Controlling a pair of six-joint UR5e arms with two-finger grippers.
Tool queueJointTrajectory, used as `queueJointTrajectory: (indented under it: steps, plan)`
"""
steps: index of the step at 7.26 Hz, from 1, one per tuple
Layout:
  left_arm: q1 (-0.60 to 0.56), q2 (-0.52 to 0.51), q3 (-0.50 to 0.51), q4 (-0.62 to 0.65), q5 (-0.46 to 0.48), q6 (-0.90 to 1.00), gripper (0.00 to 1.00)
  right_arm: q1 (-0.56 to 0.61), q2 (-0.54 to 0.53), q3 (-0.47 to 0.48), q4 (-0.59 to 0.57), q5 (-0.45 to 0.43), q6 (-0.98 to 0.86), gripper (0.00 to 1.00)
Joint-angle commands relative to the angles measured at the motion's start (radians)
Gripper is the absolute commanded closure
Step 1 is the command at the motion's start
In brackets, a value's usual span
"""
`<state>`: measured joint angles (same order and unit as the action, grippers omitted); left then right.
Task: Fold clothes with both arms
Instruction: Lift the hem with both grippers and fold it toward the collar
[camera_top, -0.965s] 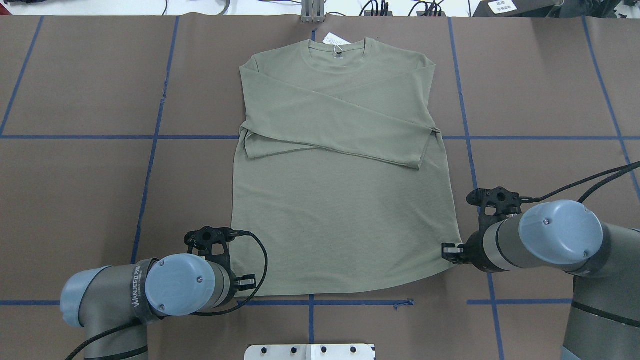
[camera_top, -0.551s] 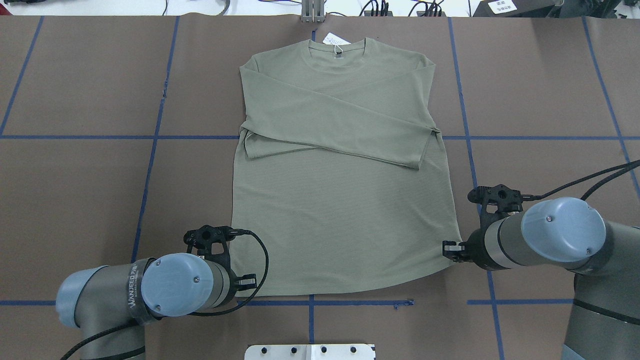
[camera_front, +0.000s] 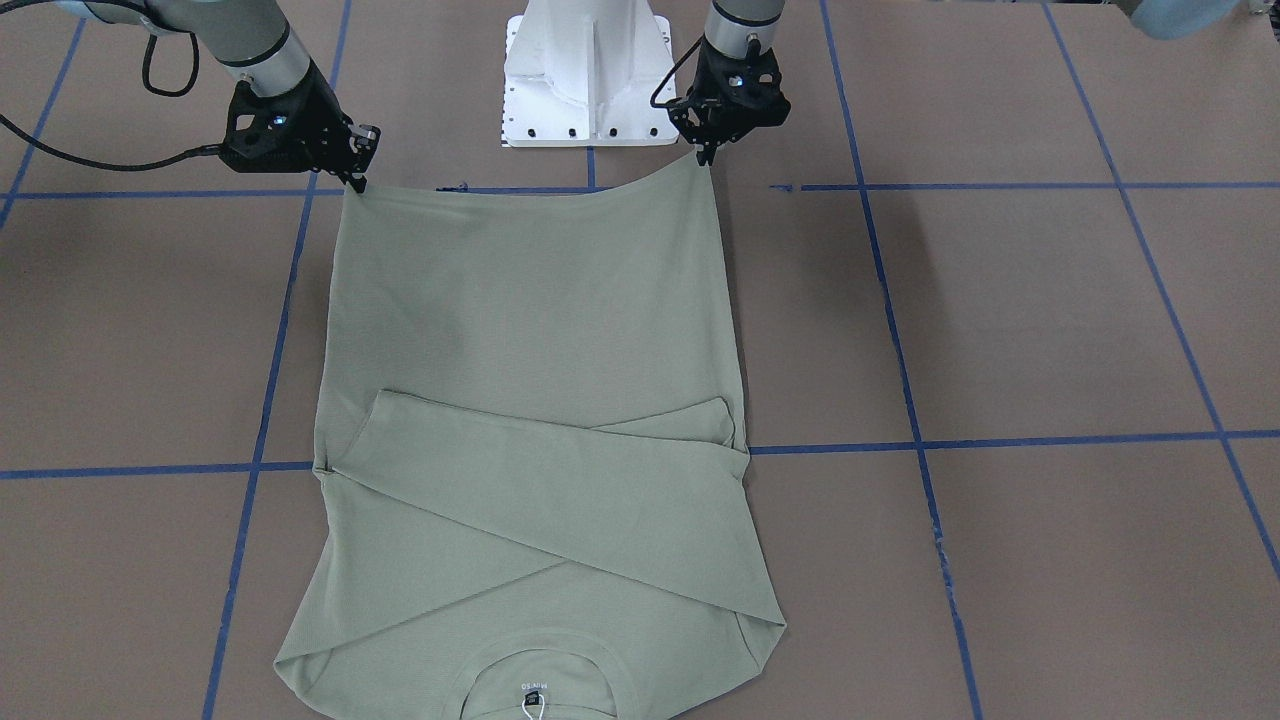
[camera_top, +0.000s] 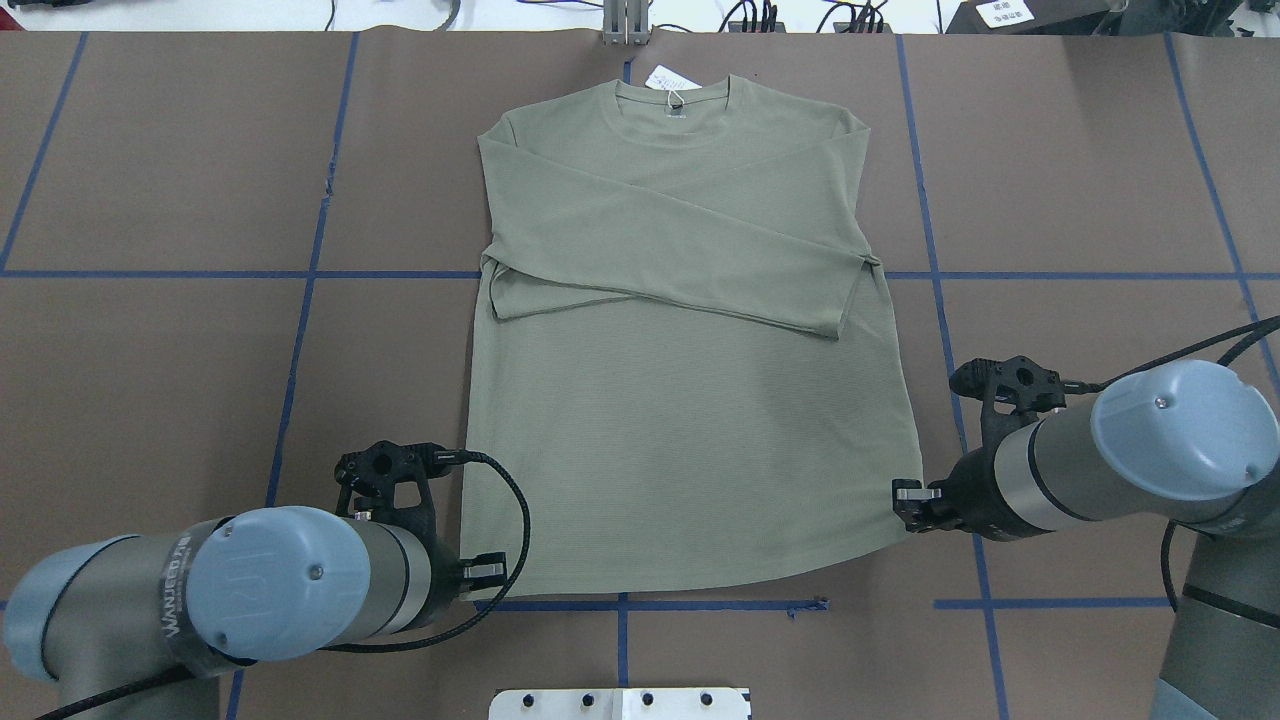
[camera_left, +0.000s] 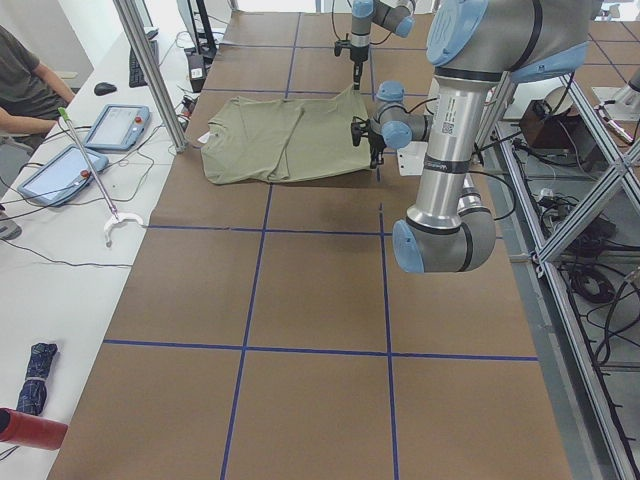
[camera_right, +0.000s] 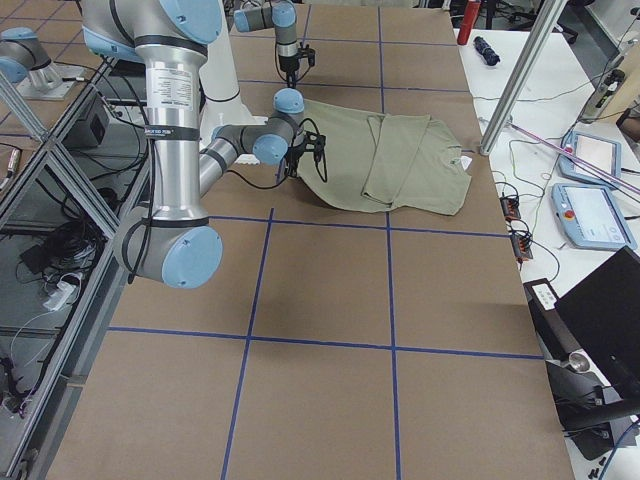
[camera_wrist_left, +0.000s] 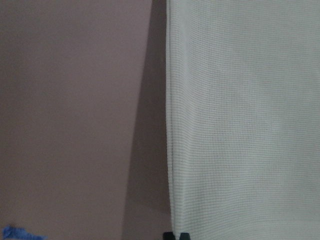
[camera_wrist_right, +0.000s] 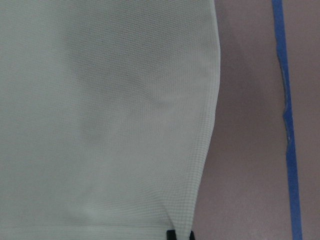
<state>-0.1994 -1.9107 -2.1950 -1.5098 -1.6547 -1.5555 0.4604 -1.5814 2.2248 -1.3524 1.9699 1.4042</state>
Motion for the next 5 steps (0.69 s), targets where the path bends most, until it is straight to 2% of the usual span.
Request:
queueJointTrajectory:
  steps: [1,2,3,5]
  plan:
    - [0.079,-0.001,-0.190,0.159,-0.004,-0.002,1.00,0.007,-0.015,0.094,-0.001,0.148,0.004,1.00]
    - [0.131,0.001,-0.251,0.225,-0.004,-0.026,1.00,0.018,-0.056,0.158,0.001,0.269,0.004,1.00]
    - [0.176,0.001,-0.302,0.262,-0.004,-0.052,1.00,0.020,-0.098,0.203,0.002,0.346,0.006,1.00]
    - [0.189,0.012,-0.301,0.264,-0.005,-0.054,1.00,0.017,-0.103,0.211,0.013,0.360,0.004,1.00]
